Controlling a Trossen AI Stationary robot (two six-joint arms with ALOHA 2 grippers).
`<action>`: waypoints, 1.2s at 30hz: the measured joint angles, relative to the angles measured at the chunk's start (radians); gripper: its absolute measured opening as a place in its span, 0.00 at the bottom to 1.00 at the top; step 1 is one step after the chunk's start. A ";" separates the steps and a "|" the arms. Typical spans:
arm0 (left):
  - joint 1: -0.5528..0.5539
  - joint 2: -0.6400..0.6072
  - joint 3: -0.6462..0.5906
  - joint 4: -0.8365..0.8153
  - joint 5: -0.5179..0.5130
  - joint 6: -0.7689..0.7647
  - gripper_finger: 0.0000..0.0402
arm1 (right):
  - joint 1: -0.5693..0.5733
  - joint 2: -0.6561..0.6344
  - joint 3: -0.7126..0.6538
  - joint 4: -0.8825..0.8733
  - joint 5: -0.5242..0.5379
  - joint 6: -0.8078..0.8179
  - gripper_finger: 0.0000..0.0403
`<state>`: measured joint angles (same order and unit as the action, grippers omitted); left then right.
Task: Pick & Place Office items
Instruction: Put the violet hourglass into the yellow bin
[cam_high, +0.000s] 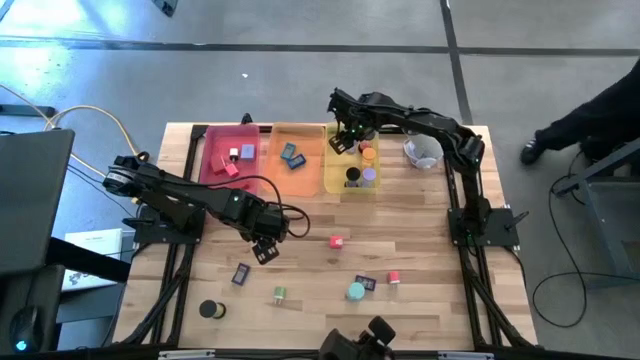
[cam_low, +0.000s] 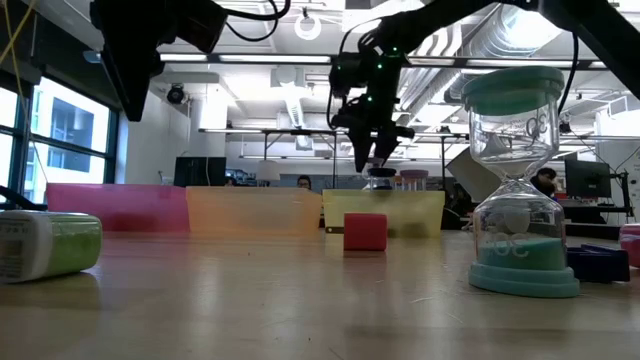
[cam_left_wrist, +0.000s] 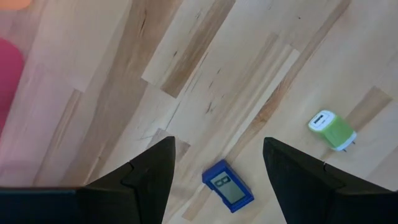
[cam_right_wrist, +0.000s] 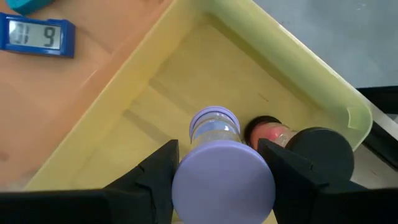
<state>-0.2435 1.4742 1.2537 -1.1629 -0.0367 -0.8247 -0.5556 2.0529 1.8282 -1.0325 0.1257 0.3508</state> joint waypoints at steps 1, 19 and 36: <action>0.004 0.000 0.000 0.000 -0.004 0.006 0.59 | -0.001 0.000 0.000 0.001 0.001 0.000 0.46; 0.012 0.000 0.000 -0.001 -0.011 0.017 0.59 | -0.002 0.069 0.000 0.014 -0.057 -0.019 0.46; 0.011 0.000 0.000 -0.004 -0.011 0.017 0.59 | -0.001 0.068 0.000 0.020 -0.130 -0.018 0.52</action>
<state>-0.2321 1.4742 1.2537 -1.1673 -0.0475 -0.8074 -0.5563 2.1212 1.8282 -1.0124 -0.0046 0.3329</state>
